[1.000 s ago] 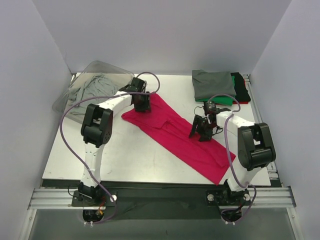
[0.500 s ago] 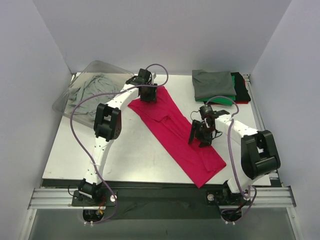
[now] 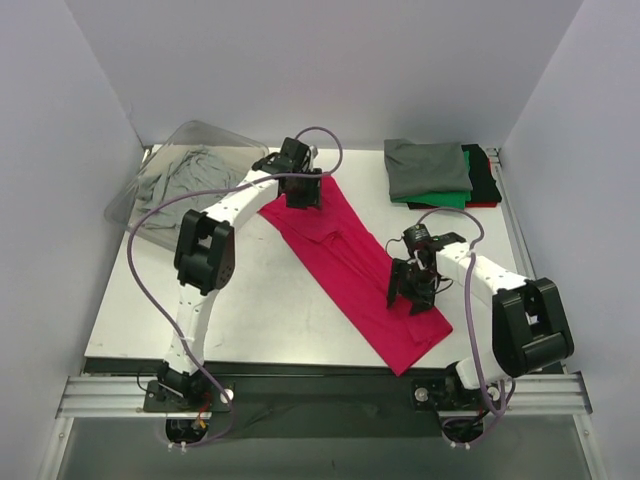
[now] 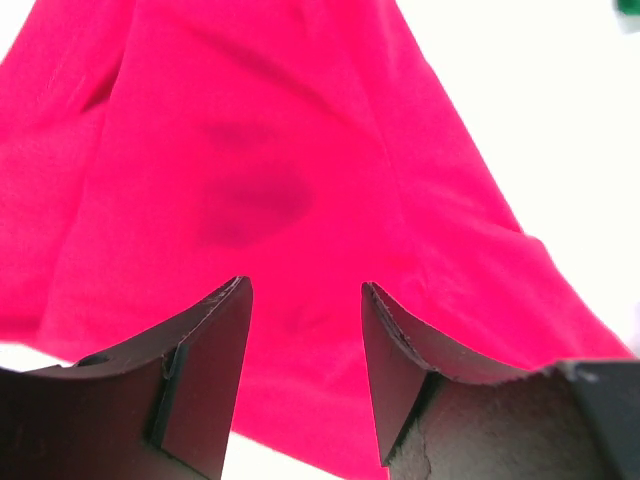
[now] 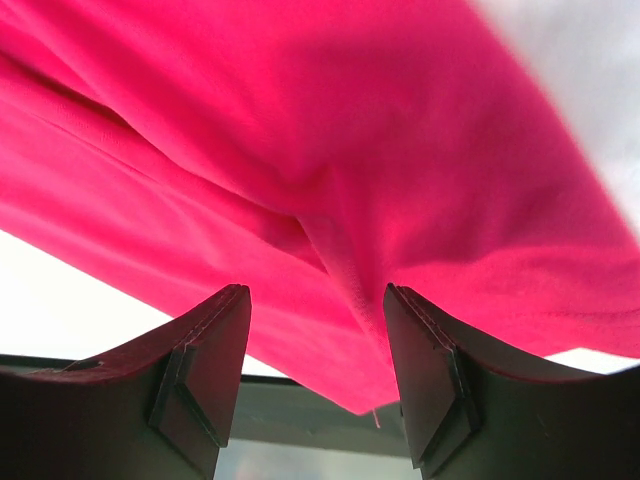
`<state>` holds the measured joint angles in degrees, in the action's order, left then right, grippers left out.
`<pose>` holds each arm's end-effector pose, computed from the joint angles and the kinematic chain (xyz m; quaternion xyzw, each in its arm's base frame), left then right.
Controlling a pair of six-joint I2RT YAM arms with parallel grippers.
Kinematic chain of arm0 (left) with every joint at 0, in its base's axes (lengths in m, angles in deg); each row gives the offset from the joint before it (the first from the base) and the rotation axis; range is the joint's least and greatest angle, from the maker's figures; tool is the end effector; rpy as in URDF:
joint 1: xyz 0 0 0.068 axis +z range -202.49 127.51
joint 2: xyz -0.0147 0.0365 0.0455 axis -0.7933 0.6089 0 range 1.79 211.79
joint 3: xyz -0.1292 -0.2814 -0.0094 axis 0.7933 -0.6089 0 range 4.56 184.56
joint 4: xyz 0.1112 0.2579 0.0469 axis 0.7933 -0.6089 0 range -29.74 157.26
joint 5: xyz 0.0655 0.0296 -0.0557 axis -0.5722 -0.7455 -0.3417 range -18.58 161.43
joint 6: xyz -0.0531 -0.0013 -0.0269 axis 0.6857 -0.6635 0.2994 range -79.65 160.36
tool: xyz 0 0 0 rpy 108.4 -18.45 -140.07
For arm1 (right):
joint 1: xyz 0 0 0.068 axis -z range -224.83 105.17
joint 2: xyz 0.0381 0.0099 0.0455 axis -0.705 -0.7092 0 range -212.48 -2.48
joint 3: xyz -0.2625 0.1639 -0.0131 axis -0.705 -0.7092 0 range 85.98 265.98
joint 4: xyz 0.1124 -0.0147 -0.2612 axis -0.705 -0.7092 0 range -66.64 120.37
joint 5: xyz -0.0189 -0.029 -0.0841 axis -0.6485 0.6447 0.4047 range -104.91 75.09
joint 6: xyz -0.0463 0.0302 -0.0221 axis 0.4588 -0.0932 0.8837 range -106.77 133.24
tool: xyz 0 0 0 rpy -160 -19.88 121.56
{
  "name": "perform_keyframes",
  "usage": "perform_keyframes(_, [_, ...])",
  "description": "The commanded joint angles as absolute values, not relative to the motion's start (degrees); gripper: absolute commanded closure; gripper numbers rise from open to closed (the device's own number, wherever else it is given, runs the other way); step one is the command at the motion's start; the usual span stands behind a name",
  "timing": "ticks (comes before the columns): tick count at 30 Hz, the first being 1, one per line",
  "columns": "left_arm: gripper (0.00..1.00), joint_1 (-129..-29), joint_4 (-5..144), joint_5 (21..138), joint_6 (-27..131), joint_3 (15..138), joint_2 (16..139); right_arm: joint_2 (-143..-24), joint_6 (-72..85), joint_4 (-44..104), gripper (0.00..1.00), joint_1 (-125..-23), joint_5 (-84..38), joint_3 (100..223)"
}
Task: Fold and stack the t-shirts
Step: Rotate the tshirt 90 degrees
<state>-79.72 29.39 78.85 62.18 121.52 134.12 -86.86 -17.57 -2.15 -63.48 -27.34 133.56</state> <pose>0.5038 -0.2657 0.2292 0.0651 0.9449 -0.1866 0.2609 0.2655 0.0995 0.1913 0.0842 0.9745 0.1714 0.1175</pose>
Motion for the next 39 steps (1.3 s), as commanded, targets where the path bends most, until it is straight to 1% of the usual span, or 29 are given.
perform_keyframes(1, [0.42,-79.30,34.73,79.33,68.03,116.28,128.27,-85.71,-17.26,-5.58,0.44,-65.31,-26.86,131.43])
perform_keyframes(2, [0.42,-79.30,35.43,79.60,68.65,113.57,128.18,-86.14,-17.35,-5.41,0.44,-65.48,-26.51,131.16])
perform_keyframes(7, [0.42,-78.95,36.58,83.72,71.11,110.91,130.46,-87.03,-16.74,-4.00,0.44,-65.83,-25.54,130.63])
perform_keyframes(9, [0.42,-78.51,39.21,84.87,72.17,108.28,130.55,-87.47,-16.65,-3.65,0.44,-65.75,-25.63,130.72])
perform_keyframes(14, [0.42,-77.72,40.89,86.63,73.49,107.48,132.57,-89.83,-16.91,-2.77,0.44,-66.45,-27.12,130.55])
perform_keyframes(20, [0.42,-76.84,39.05,85.84,70.77,112.21,136.61,-93.78,-19.28,-0.05,0.44,-70.83,-30.73,131.33])
perform_keyframes(25, [0.42,-75.87,37.99,86.10,68.75,117.05,140.99,-96.95,-22.79,0.66,0.44,-74.88,-31.96,134.93])
perform_keyframes(28, [0.41,-75.08,38.60,89.34,66.20,121.09,143.46,-99.50,-24.64,1.10,0.44,-77.69,-32.92,137.83])
perform_keyframes(33, [0.41,-74.99,40.71,90.85,62.34,126.62,145.84,-104.16,-28.68,1.10,0.44,-81.74,-32.49,143.80])
perform_keyframes(39, [0.39,-74.03,41.06,93.12,62.33,135.32,151.81,-109.61,-32.12,1.19,0.44,-85.96,-32.93,152.23])
